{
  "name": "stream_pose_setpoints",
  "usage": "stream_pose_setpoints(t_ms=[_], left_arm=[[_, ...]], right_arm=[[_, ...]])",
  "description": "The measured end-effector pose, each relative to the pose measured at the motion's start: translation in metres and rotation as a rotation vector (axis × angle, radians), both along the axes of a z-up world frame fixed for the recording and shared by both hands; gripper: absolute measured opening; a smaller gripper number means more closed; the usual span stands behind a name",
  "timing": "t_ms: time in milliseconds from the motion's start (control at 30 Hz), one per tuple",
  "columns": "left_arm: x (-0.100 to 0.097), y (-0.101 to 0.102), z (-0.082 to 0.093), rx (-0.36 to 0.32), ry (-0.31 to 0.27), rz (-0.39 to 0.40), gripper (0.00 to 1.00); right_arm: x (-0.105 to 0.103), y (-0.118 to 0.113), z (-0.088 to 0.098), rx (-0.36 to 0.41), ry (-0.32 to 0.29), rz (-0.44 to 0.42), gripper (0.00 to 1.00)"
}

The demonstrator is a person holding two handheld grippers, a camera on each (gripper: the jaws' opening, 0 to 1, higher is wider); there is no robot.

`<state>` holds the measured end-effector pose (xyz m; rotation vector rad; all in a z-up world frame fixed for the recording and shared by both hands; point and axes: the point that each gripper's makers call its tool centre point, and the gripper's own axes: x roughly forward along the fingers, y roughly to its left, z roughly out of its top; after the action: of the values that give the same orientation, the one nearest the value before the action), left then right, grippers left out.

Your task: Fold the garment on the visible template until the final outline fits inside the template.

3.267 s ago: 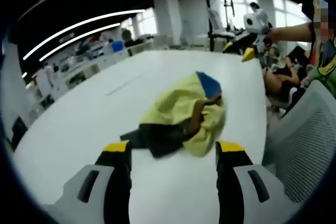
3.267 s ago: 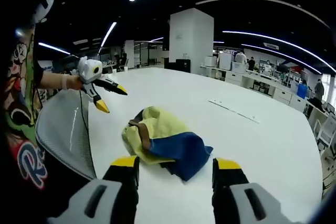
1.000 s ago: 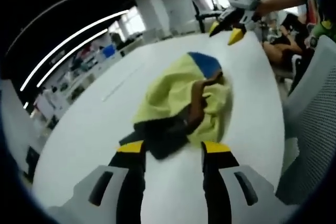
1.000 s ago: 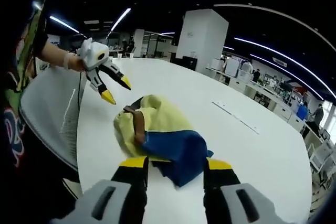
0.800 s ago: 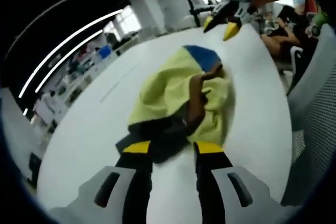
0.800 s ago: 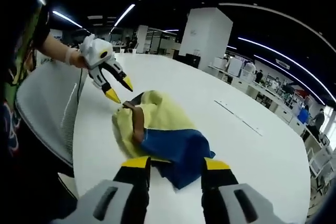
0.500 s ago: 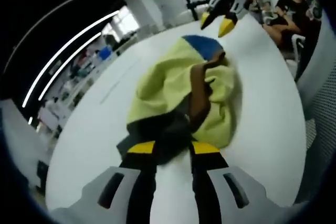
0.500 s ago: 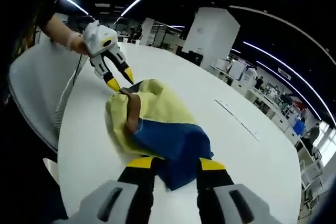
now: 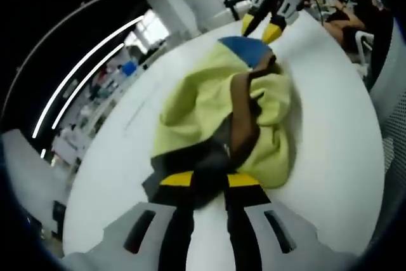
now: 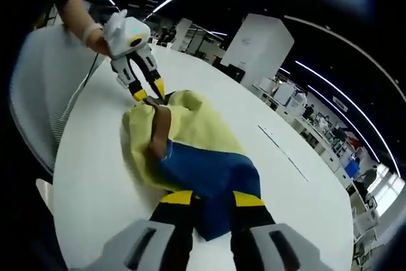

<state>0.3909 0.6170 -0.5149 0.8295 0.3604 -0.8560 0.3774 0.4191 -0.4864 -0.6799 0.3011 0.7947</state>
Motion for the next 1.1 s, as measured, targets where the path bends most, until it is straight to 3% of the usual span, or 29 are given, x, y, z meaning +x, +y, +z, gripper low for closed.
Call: stream_pose_setpoints(t_ms=[133, 633, 967, 1100], left_arm=[[-0.001, -0.002, 0.004, -0.014, 0.001, -0.004, 0.07], [0.001, 0.011, 0.014, -0.05, 0.006, 0.042, 0.0], [-0.005, 0.006, 0.002, 0.006, -0.007, -0.009, 0.07], [-0.002, 0.005, 0.003, -0.003, -0.005, 0.008, 0.01]], right_arm=[[0.001, -0.001, 0.003, 0.006, -0.009, 0.001, 0.1], [0.005, 0.006, 0.012, 0.026, -0.041, 0.014, 0.05], [-0.007, 0.013, -0.002, -0.027, -0.048, 0.067, 0.05], [-0.004, 0.013, 0.002, -0.031, -0.067, 0.06, 0.0]])
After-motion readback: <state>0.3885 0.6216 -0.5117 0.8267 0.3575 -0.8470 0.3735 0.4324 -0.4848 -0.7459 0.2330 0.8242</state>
